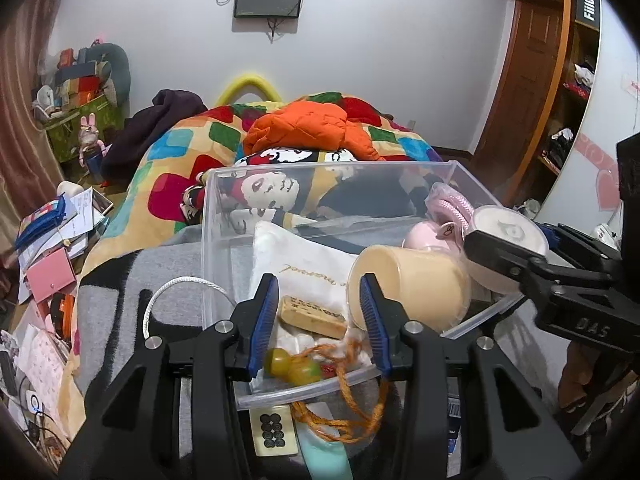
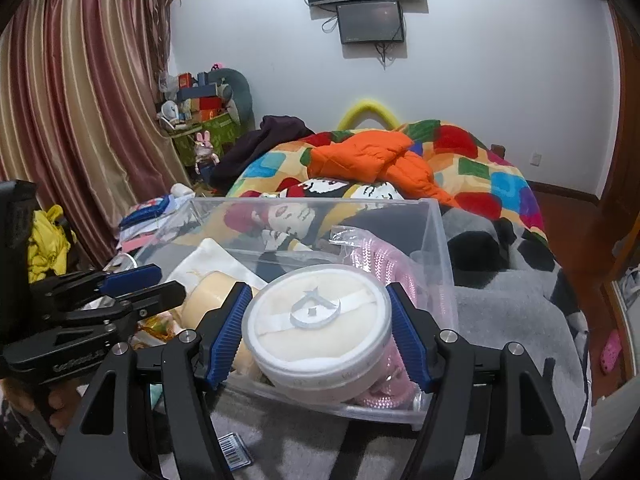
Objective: Organize objects
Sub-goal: 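Carry the white tub with the right gripper while the left carries the gourd into the clear box, then open both grippers to release the tub and gourd, then withdraw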
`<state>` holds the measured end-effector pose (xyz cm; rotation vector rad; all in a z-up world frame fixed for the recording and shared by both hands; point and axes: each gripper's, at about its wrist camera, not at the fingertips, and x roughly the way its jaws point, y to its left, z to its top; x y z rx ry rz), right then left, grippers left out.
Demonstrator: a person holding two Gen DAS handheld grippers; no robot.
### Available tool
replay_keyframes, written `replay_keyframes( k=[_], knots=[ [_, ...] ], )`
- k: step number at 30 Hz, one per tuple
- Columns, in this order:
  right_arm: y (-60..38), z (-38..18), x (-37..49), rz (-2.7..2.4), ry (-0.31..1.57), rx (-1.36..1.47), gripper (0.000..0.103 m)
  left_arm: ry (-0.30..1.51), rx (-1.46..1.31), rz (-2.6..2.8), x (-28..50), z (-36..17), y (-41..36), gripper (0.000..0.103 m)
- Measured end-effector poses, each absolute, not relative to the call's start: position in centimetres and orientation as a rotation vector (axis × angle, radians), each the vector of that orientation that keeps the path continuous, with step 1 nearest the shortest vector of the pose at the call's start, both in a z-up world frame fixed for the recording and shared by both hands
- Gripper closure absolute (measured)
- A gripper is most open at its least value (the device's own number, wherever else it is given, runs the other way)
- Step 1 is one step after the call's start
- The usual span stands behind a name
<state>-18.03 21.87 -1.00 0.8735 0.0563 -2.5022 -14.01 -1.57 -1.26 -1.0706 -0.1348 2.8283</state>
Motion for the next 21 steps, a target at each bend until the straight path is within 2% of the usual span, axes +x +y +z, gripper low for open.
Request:
replay_keyframes(
  k=[12, 16, 19, 21],
  knots=[
    [21.7, -1.7, -18.0, -2.488, 0.085, 0.931, 0.037, -0.127, -1.036, 2.834, -13.1, -0.5, -1.6, 0.045],
    [22.1, -1.1, -17.4, -2.484, 0.071, 0.916, 0.03, -0.131, -1.016, 2.834, -12.5, 0.2, -1.5, 0.045],
    [22.1, -0.5, -16.6, -2.494, 0.08, 0.884, 0.024, -0.136, -0.998, 2.841, -12.0, 0.6, -1.5, 0.037],
    [22.1, -0.2, -16.1, -2.5, 0.095, 0.869, 0.023, -0.136, -0.984, 2.847, -11.7, 0.9, -1.5, 0.036]
  ],
)
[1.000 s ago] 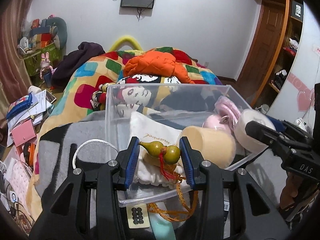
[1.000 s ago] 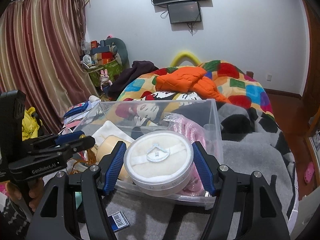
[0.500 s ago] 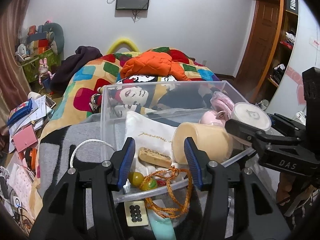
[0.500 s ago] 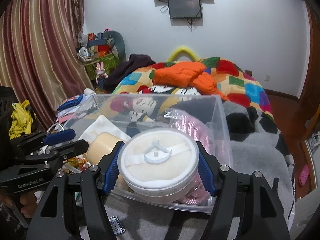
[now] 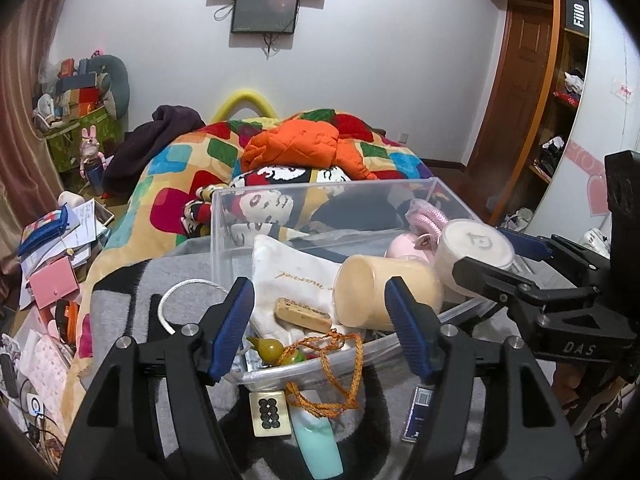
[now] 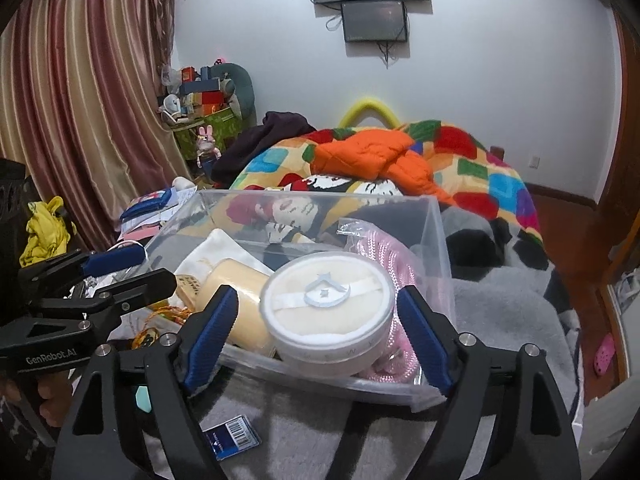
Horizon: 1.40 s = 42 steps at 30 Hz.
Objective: Organize objects
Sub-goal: 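Open both grippers to release the tub and gourd, then withdraw, then grasp the blue Max card with the right gripper while the left grasps the mint-green bottle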
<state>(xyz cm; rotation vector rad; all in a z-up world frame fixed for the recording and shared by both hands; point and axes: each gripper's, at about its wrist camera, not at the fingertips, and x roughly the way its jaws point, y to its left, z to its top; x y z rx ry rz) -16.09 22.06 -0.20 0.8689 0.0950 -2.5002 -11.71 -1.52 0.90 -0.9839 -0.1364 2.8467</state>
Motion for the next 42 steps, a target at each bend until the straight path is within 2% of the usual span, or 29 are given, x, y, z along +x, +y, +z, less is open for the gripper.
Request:
replay_keyframes(
  k=[13, 17, 42],
  knots=[
    [22.6, 1.2, -13.4, -2.509, 0.112, 0.814, 0.019, -0.126, -0.947, 2.874, -9.5, 2.1, -2.1, 0.031],
    [22.8, 1.2, -12.7, -2.508, 0.115, 0.815, 0.018, -0.135, -0.949, 2.891, -8.8, 2.2, -2.6, 0.022],
    [22.2, -1.2, -9.3, -2.442, 0.159, 0.877, 0.018, -0.157, -1.097, 2.851, -5.4, -0.8, -3.1, 0.021]
  ],
)
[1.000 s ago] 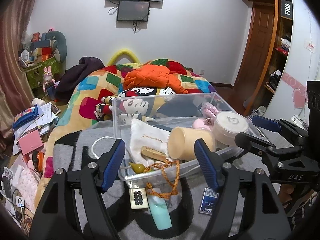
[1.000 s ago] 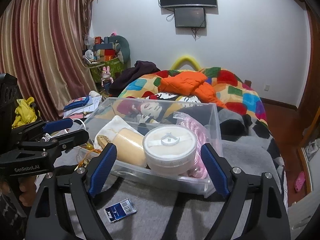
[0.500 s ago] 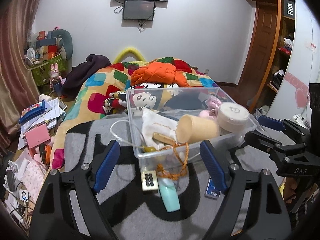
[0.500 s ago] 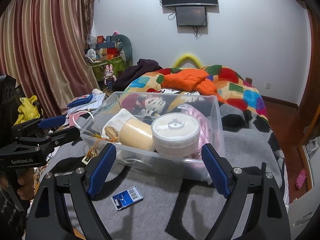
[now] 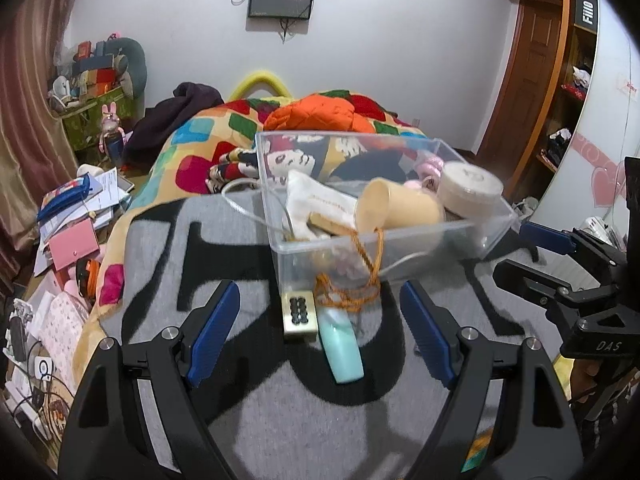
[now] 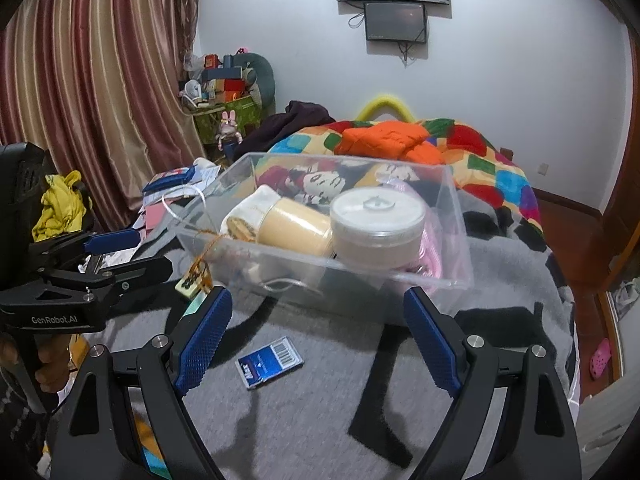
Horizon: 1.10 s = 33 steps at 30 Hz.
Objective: Organize objects
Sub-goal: 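Grasp the blue Max card with the right gripper while the left grasps the mint-green bottle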
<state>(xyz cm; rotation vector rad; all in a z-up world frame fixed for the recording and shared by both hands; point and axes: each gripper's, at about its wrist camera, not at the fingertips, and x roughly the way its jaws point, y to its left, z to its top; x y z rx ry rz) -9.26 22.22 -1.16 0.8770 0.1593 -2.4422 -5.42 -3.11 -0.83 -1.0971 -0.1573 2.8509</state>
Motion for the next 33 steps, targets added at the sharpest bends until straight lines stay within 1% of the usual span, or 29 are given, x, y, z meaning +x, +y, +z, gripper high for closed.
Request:
replay_keyframes(
  k=[19, 28, 33],
  knots=[
    [20.8, -5.0, -8.9, -2.36, 0.153, 1.013, 0.018, -0.164, -1.264, 2.773, -5.3, -4.5, -2.6, 0.021],
    [19.8, -7.1, -9.5, -2.327, 0.184, 1.076, 0.018, -0.115, -1.318, 2.745, -5.8, -6.0, -1.8, 0.021],
    [19.4, -7.6, -9.2, -2.31, 0.244, 1.069, 0.018, -0.136, -1.318, 2.731, -6.4, -6.0, -1.8, 0.022]
  ],
)
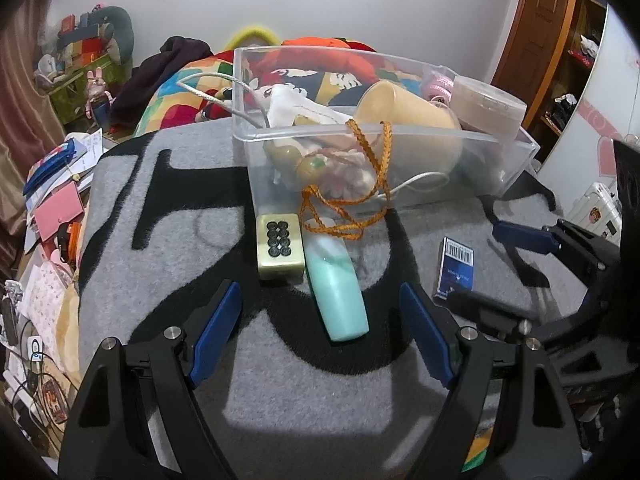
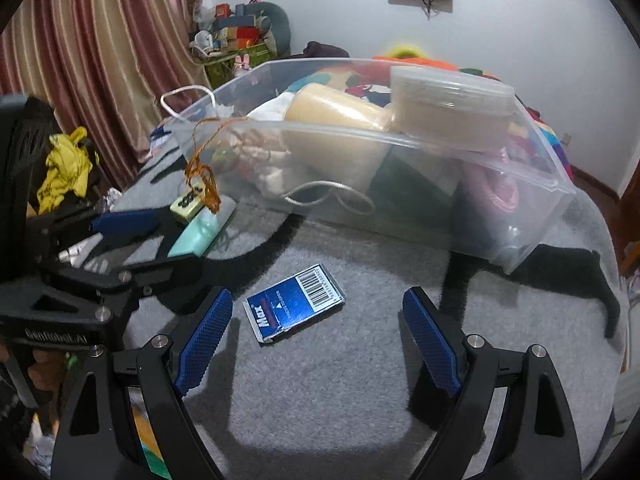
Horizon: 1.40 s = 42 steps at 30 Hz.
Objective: Organize objects
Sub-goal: 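Grasp the blue Max card with the right gripper while the left grasps the mint-green bottle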
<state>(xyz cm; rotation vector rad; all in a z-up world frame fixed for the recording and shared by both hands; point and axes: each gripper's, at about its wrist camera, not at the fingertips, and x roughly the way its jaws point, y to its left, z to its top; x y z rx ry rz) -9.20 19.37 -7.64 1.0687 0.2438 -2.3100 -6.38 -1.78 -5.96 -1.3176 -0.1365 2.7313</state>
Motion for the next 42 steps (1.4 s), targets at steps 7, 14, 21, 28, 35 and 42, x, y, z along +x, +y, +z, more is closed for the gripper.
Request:
replay_keyframes(
  k=[7, 14, 21, 28, 35, 42],
  knots=[
    [18.8, -7.9, -8.8, -2.292, 0.329, 1.04, 0.018, -0.156, -1.34, 2.71, -7.3, -6.1, -1.8, 0.038],
    [18.2, -8.0, -8.6, -2.296, 0.378, 1.019, 0.022, -0.127, -1.352, 2.712, -7.7, -6.5, -1.2, 0.044],
    [17.7, -8.3, -8.7, -2.282, 0.404, 1.039, 0.042, -0.1, -1.35, 2.734, -7.6, -6.4, -1.4, 0.057],
    [17.5, -8.2, -8.6, -2.273, 0.396, 1.026, 0.053, -0.128, -1.341, 2.723, -7.0, -6.6, -1.8, 0.071],
    [18.1, -7.9, -8.8, -2.29, 0.357, 1.019, 0.054, -0.173, -1.298, 2.711, -6.3, -6.1, -1.8, 0.088],
    [18.9, -7.3, -9.3, -2.302, 0.289, 1.022, 0.054, -0.185, -1.276, 2.721, -5.6, -5.8, -1.8, 0.09]
  ],
)
